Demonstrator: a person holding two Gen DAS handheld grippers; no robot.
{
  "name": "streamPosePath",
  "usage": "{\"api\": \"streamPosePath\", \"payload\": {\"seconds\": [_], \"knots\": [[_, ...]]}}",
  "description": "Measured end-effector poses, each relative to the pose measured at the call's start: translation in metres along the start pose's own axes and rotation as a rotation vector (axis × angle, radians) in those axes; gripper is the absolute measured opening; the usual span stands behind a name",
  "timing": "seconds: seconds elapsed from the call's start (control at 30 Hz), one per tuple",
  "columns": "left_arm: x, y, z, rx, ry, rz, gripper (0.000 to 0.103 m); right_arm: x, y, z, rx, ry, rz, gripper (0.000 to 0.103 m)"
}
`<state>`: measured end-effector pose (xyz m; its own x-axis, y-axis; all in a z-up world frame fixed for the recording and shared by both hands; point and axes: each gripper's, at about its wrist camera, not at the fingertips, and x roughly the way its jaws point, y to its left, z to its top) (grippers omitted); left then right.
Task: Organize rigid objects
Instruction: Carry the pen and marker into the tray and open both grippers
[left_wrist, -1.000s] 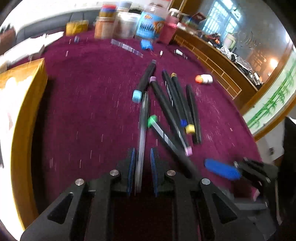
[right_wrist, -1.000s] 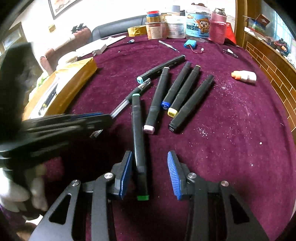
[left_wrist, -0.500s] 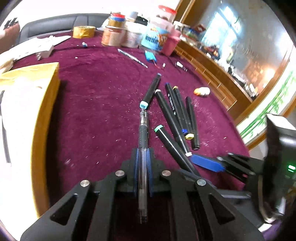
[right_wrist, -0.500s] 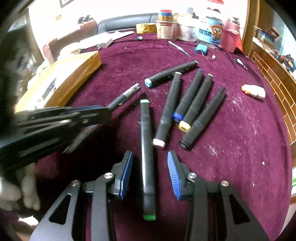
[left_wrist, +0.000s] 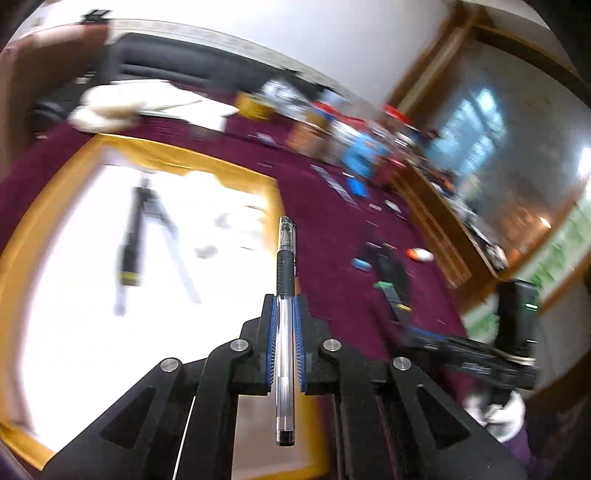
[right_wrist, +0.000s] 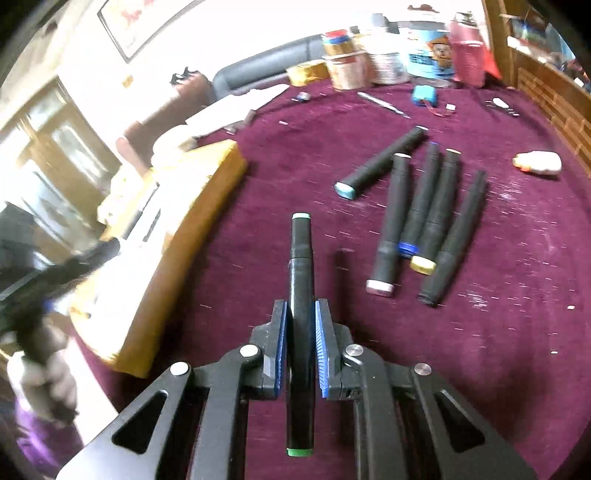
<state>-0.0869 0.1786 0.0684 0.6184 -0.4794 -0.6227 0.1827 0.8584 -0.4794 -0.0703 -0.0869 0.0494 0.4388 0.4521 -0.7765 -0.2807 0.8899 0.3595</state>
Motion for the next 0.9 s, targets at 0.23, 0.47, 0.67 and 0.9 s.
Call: {"api": "streamPosePath", "payload": {"seconds": [0.23,0.47,0.67,0.9], "knots": [[-0.024,0.083,0.028,-0.098,-0.035,0.198,0.007,0.017,0.054,0.025,-0.033,0.04,0.17,0.013],[-0.007,0.143,0.046,-0.205,0.016,0.285,0.007,0.058,0.113,0.046,-0.084,0.109,0.233,0.013],[0.011,0.159,0.06,-0.208,0.079,0.352,0.007,0.096,0.152,0.061,-0.098,0.175,0.242,0.013],[0.002,0.164,0.062,-0.237,0.03,0.311,0.021,0.139,0.183,0.078,-0.071,0.248,0.254,0.013]]}}
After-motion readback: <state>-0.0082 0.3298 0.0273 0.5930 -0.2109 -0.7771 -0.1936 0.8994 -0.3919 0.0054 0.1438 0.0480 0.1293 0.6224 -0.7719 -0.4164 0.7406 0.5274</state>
